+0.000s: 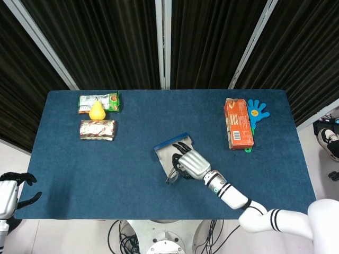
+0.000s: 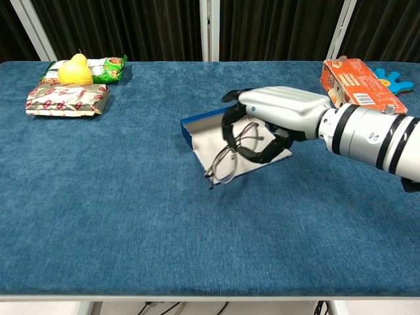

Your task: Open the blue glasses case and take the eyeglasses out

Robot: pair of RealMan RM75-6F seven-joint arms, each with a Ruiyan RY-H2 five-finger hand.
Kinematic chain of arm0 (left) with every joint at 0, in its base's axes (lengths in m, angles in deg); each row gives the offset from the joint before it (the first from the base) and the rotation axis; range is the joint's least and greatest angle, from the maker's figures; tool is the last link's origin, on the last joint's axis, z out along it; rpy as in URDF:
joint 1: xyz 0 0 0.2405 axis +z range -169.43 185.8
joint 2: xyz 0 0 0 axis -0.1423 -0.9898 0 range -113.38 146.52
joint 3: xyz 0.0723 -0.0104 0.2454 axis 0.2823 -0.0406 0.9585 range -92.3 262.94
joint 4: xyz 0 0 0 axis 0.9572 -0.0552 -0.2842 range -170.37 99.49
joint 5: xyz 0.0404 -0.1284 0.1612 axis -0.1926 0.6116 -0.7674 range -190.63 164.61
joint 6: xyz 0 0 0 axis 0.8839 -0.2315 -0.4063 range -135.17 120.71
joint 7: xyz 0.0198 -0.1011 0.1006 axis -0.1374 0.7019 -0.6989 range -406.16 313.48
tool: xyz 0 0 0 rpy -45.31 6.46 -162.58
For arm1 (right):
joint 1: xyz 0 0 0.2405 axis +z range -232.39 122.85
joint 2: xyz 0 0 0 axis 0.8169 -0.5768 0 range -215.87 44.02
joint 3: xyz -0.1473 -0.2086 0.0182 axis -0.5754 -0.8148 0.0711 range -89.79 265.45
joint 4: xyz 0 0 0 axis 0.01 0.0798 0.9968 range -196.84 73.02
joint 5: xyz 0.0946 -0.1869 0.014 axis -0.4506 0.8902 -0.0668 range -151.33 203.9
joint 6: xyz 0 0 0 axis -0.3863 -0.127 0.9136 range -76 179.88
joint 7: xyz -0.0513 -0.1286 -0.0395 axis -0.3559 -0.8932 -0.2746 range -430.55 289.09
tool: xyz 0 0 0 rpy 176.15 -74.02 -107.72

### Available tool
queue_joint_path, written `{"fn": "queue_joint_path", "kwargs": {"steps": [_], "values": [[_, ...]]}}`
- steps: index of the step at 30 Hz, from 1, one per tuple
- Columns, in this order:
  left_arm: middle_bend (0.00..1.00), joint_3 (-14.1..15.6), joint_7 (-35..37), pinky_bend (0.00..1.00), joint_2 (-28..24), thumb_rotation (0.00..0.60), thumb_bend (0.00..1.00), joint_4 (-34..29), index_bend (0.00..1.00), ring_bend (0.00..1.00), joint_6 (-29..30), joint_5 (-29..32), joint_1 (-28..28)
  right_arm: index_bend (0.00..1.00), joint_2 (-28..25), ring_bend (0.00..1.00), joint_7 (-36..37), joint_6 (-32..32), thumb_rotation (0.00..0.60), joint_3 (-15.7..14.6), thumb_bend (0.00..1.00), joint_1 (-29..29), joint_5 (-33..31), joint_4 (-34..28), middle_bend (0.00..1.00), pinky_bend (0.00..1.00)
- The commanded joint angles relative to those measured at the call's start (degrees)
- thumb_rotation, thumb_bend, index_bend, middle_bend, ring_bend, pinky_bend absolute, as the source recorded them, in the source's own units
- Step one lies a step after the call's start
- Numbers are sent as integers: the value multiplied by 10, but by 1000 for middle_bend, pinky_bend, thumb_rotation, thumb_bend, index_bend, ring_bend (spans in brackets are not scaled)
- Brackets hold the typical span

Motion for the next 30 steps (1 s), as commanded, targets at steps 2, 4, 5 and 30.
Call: {"fn": "queue_joint_path", "kwargs": {"steps": [2,4,5,30], "values": [[535,0,0,313,0,600,166,-1,507,415,0,1,0,737,-6,0,15,-24,600,-14,462,29,35,-25,332,0],[535,0,0,313,0,600,166,0,507,415,0,1,0,729,5,0,2,-40,600,-15,447,42,40,-23,324,0],[535,0,1,313,0,600,166,0,507,415,0,1,0,720,11,0,-6,-46,600,-14,439,47,41,-20,318,0],[535,1,2,313,1,600,166,2,507,415,2,-2,1,0,-131,0,-212,166,600,-34,377,-111,-50,-154,49,0]]}}
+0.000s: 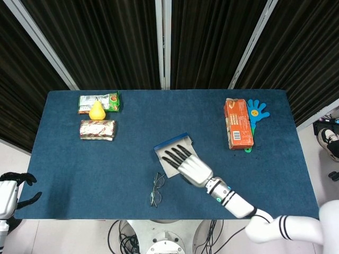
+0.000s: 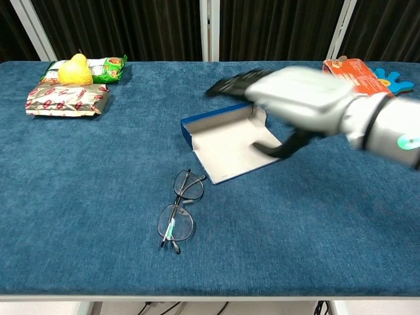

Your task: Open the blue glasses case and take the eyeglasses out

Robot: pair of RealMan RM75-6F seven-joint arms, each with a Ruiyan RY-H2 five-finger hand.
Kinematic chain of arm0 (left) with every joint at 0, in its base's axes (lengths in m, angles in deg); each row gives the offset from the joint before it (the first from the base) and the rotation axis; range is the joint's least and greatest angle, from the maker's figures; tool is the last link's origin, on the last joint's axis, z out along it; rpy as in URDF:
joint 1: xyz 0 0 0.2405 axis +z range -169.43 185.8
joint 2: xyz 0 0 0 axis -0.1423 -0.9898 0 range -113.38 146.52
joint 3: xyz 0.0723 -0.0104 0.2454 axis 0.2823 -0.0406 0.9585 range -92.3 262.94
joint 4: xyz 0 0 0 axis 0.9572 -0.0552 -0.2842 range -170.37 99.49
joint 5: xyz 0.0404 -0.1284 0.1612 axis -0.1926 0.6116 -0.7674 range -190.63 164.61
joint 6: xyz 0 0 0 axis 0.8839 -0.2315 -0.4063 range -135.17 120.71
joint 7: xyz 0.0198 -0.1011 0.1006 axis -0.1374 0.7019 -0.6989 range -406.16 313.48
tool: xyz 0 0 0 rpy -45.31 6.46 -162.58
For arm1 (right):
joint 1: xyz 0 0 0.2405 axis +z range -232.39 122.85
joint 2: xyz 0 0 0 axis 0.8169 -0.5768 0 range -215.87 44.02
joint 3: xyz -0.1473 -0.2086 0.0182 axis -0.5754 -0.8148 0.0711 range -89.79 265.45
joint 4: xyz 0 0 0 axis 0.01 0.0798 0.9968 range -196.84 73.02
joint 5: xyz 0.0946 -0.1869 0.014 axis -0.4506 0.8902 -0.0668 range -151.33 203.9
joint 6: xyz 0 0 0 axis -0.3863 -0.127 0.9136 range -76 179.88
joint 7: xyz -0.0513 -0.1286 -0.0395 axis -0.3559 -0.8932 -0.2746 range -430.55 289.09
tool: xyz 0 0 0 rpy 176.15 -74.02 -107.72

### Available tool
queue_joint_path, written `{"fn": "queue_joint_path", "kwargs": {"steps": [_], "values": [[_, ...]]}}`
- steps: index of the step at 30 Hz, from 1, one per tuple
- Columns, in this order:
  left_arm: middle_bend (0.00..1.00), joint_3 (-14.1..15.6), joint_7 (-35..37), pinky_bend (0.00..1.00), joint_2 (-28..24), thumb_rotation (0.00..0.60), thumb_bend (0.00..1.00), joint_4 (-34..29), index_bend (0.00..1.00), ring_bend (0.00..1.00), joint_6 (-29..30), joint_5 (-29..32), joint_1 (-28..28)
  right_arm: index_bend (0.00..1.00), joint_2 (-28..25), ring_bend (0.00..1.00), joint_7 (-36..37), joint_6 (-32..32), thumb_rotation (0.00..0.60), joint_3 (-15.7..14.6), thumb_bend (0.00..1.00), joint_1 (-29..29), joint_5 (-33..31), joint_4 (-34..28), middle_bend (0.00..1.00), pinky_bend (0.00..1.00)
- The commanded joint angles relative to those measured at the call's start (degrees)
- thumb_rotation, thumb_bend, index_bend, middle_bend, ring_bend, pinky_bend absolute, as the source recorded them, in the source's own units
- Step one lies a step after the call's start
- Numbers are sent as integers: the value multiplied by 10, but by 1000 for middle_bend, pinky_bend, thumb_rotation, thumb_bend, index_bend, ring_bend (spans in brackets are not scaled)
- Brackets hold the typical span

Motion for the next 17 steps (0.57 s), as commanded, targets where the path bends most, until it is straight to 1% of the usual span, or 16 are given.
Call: {"fn": "queue_joint_path", "kwargs": {"steps": [1,5,7,10,14,17], "values": [[535,0,-1,313,0,600,166,-1,507,415,1,0,0,0,-86,0,-6,104,600,-20,369,-86,-15,-60,49,0],[535,0,-1,313,0,600,166,-1,507,415,2,-1,1,0,-145,0,25,184,600,-42,347,-152,3,-78,45,0],[535,1,-1,313,1,600,166,0,507,415,3,-2,1,0,-171,0,57,229,600,-54,338,-191,11,-80,45,0],[535,1,-1,313,1,600,166,1,507,415,5,-3,2,0,-197,0,104,275,600,-73,334,-237,29,-76,44,0],[535,1,-4,313,2,600,166,0,507,415,6,-3,3,0,-212,0,151,311,600,-95,334,-281,53,-58,45,0],[535,1,-7,313,2,600,166,-1,507,415,6,-2,3,0,-209,0,172,324,600,-99,335,-301,66,-40,46,0]]}}
